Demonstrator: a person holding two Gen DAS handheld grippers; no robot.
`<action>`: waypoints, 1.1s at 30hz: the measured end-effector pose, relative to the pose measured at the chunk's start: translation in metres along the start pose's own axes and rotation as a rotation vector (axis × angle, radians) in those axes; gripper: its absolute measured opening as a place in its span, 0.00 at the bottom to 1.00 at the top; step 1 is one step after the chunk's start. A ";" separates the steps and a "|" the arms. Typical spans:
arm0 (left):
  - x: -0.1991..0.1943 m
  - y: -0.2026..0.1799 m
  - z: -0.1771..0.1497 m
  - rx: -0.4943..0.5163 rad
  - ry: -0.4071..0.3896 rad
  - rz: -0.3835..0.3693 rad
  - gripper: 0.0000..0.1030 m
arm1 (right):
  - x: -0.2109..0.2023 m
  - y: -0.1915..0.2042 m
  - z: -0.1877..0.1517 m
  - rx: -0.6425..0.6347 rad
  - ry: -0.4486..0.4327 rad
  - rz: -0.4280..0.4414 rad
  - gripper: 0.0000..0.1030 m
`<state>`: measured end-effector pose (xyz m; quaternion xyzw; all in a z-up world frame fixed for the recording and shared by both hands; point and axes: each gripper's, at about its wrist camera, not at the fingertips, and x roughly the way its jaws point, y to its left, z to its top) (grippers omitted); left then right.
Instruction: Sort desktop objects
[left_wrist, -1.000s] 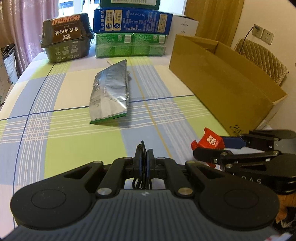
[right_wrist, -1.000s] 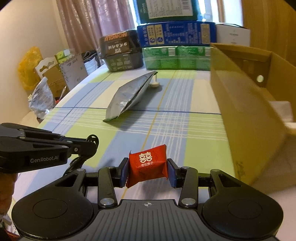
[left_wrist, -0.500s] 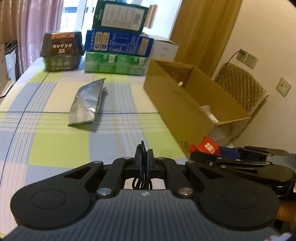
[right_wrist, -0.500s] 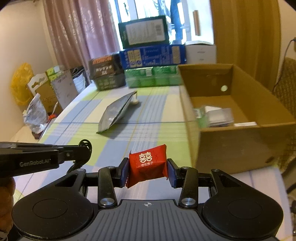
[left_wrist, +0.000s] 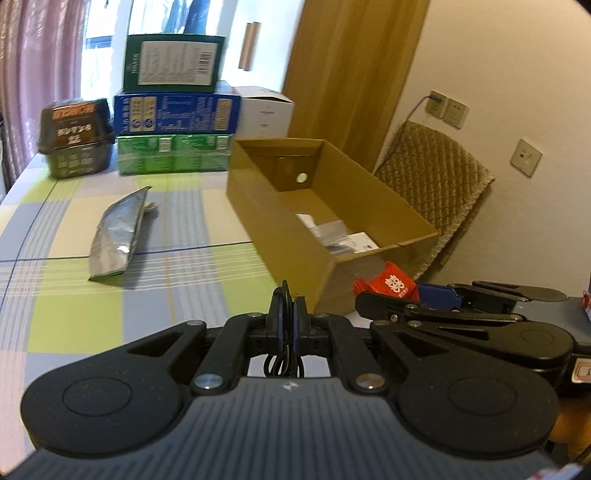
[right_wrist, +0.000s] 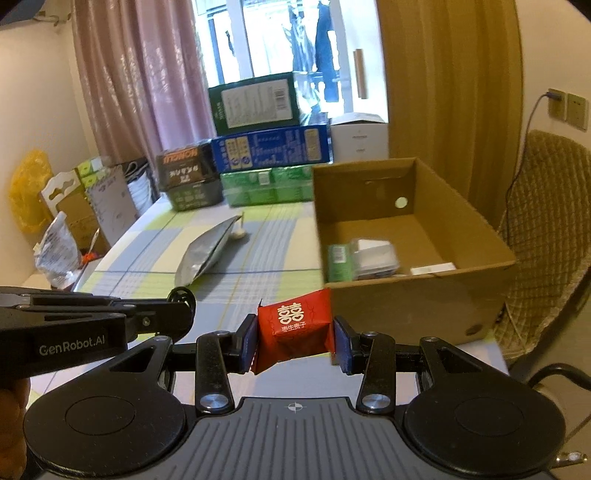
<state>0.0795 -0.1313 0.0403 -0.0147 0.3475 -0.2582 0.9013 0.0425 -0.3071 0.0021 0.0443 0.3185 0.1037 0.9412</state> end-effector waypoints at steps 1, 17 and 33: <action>0.001 -0.004 0.001 0.006 0.001 -0.005 0.02 | -0.002 -0.004 0.001 0.006 -0.007 -0.005 0.39; 0.049 -0.059 0.053 0.043 -0.001 -0.111 0.02 | -0.017 -0.076 0.034 0.051 -0.071 -0.093 0.39; 0.125 -0.064 0.123 0.001 -0.020 -0.120 0.02 | 0.038 -0.125 0.096 -0.014 -0.070 -0.119 0.39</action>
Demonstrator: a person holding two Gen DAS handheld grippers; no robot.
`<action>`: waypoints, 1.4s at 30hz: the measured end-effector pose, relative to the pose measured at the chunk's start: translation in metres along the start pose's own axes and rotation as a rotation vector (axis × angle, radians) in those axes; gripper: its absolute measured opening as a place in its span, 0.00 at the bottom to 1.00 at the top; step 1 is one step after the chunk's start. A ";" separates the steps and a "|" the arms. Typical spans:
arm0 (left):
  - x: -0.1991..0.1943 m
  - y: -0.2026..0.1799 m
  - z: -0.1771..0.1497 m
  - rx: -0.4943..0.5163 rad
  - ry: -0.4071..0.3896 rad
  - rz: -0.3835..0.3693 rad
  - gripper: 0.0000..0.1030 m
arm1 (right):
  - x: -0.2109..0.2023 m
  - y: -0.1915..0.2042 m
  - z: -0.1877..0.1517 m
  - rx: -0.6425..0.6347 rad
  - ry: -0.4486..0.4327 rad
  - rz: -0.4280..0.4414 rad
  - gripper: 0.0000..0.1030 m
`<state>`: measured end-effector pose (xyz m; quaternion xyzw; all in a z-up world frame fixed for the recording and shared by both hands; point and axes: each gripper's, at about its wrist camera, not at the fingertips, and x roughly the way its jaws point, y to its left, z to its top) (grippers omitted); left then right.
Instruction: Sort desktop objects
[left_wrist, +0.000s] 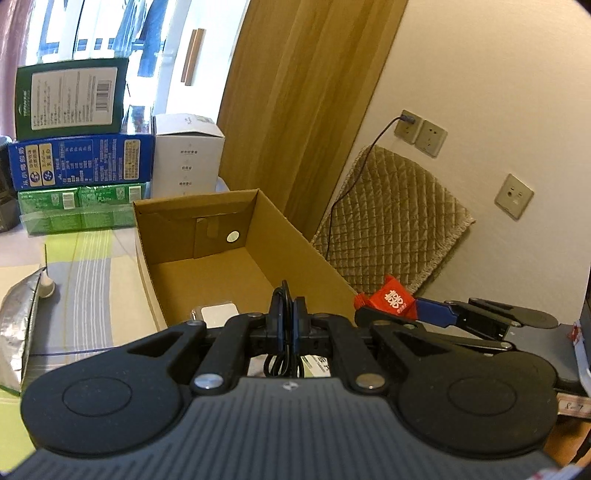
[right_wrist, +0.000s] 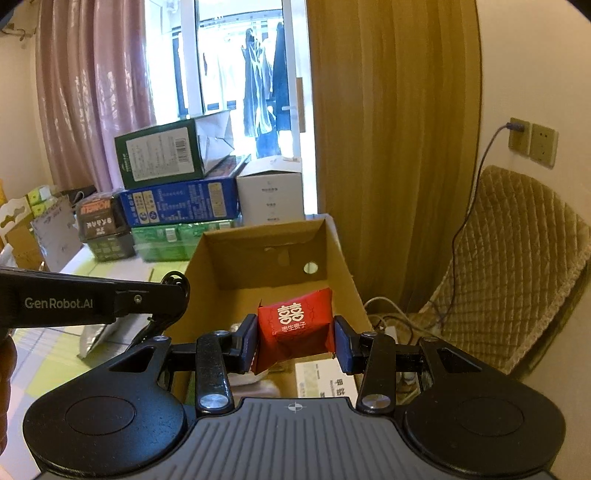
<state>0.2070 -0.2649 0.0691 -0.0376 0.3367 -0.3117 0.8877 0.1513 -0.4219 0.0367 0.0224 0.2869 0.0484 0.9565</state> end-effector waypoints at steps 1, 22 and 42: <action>0.004 0.002 0.001 -0.003 0.002 0.002 0.02 | 0.005 -0.001 0.001 -0.002 0.004 0.000 0.39; 0.030 0.045 -0.002 -0.087 0.037 0.021 0.04 | 0.047 -0.008 -0.002 -0.006 0.056 0.003 0.39; -0.024 0.053 -0.019 -0.068 -0.006 0.114 0.41 | 0.010 -0.014 -0.002 0.113 0.026 0.018 0.67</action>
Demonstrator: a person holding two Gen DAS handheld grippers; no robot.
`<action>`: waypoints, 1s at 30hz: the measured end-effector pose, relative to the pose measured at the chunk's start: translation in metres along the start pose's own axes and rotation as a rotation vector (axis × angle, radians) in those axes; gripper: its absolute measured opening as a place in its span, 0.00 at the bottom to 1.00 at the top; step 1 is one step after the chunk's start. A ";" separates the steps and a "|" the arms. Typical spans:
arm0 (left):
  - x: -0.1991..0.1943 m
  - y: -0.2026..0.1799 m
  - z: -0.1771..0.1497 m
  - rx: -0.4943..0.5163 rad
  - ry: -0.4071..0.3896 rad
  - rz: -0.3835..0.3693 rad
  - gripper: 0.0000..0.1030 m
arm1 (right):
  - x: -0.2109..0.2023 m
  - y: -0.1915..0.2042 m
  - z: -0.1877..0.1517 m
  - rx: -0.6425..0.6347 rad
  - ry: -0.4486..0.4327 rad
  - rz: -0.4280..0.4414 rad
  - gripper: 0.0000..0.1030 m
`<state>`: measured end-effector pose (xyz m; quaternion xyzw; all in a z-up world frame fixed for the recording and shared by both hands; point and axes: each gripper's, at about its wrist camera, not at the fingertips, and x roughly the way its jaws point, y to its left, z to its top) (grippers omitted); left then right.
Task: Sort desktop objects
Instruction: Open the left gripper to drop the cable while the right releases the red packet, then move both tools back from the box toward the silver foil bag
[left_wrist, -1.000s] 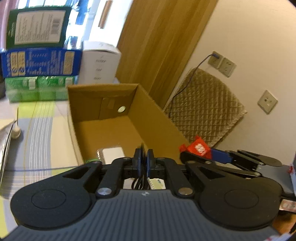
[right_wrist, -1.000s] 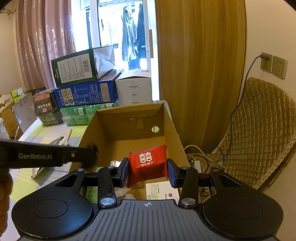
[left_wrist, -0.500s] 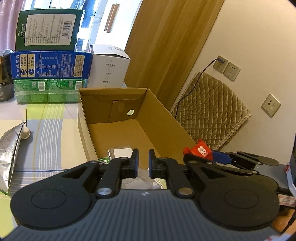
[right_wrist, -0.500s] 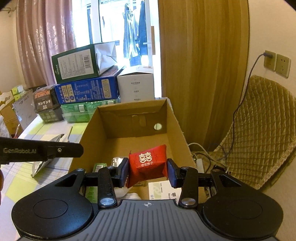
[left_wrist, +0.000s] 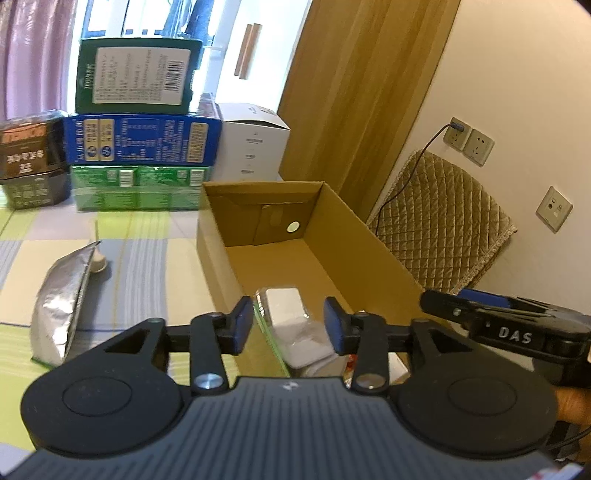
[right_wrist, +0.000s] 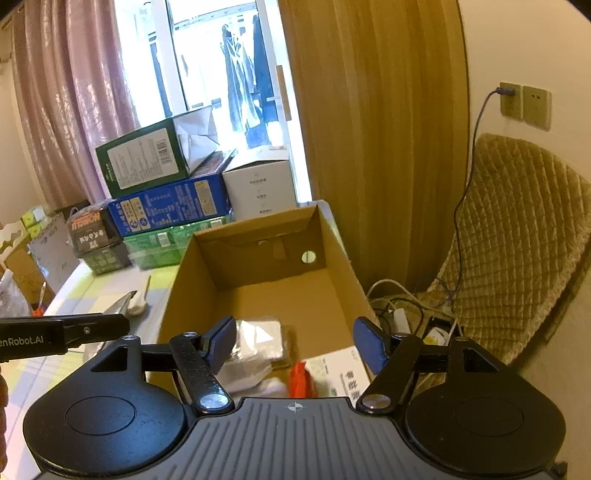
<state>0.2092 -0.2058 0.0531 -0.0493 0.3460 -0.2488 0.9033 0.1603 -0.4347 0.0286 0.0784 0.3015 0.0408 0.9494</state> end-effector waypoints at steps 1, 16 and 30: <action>-0.005 0.001 -0.002 -0.001 -0.002 0.003 0.43 | -0.006 0.004 -0.003 0.001 0.000 0.003 0.69; -0.108 0.028 -0.051 0.054 -0.046 0.115 0.98 | -0.065 0.088 -0.052 -0.025 0.036 0.089 0.94; -0.167 0.082 -0.093 0.015 -0.025 0.277 0.99 | -0.067 0.158 -0.087 -0.104 0.096 0.144 0.98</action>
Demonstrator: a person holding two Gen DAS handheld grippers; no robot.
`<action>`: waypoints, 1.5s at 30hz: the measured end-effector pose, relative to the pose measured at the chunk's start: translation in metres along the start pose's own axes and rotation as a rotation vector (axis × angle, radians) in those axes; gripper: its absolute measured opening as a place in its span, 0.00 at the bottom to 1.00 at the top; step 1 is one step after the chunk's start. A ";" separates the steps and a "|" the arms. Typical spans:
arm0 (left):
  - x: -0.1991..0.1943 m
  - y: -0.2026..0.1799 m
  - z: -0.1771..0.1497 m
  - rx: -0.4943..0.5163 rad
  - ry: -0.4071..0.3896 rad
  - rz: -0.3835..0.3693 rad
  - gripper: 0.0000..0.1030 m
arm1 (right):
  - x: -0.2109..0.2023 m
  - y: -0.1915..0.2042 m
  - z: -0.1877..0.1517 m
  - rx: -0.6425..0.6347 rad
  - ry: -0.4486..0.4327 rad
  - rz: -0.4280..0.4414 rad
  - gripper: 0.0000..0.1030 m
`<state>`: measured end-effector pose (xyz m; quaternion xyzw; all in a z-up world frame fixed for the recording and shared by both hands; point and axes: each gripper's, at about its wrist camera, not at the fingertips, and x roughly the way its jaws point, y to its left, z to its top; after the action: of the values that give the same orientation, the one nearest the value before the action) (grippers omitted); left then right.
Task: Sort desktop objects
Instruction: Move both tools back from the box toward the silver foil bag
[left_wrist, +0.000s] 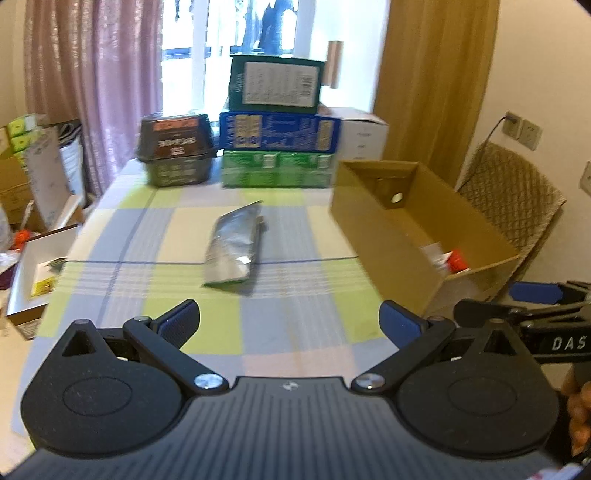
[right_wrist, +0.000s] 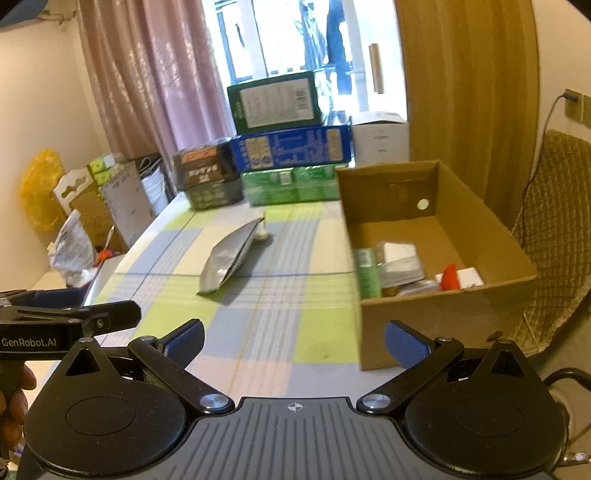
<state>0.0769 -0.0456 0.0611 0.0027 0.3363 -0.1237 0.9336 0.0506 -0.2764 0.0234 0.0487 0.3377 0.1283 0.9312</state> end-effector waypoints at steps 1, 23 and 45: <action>-0.002 0.004 -0.002 -0.003 0.000 0.007 0.99 | 0.002 0.004 -0.001 -0.004 0.005 0.002 0.98; -0.005 0.052 -0.018 -0.090 0.021 0.088 0.98 | 0.025 0.033 -0.010 -0.039 0.049 0.026 0.98; 0.061 0.082 0.006 -0.046 -0.014 0.093 0.99 | 0.086 0.032 -0.001 -0.053 0.095 0.041 0.98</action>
<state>0.1451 0.0197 0.0208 -0.0039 0.3322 -0.0724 0.9404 0.1072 -0.2220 -0.0250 0.0249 0.3768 0.1585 0.9123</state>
